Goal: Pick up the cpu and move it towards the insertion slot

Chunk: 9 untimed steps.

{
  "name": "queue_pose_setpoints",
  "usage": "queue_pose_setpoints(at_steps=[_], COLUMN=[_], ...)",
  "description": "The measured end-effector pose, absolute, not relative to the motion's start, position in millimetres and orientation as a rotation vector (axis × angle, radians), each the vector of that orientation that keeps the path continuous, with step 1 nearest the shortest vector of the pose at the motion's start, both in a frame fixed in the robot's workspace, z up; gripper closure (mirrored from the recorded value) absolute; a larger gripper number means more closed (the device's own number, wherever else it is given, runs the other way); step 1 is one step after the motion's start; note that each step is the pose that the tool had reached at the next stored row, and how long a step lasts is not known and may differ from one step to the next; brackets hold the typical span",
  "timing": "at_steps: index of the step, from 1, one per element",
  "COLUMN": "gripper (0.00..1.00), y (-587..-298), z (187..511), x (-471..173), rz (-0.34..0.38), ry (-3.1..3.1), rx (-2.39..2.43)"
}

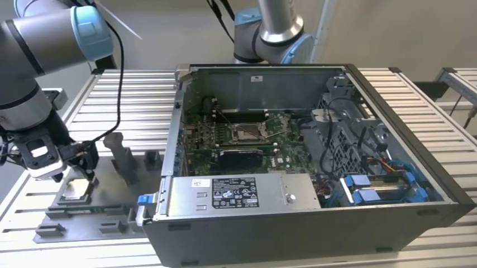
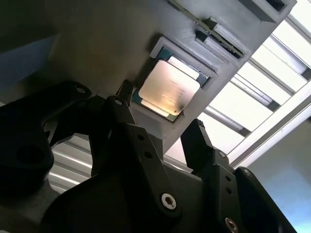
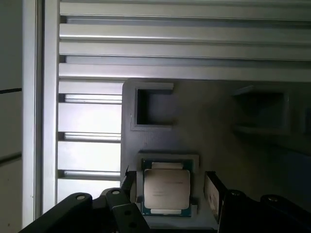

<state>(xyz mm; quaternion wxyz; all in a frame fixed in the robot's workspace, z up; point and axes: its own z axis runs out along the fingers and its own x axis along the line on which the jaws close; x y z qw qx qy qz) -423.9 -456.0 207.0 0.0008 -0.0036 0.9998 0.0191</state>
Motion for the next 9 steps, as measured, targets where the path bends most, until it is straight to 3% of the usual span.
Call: queue_pose_setpoints(at_steps=[9], gripper=[0.0], y=[-461.9], z=[198.5], x=[-424.3], rz=[0.06], ry=[3.139], rx=[-0.011])
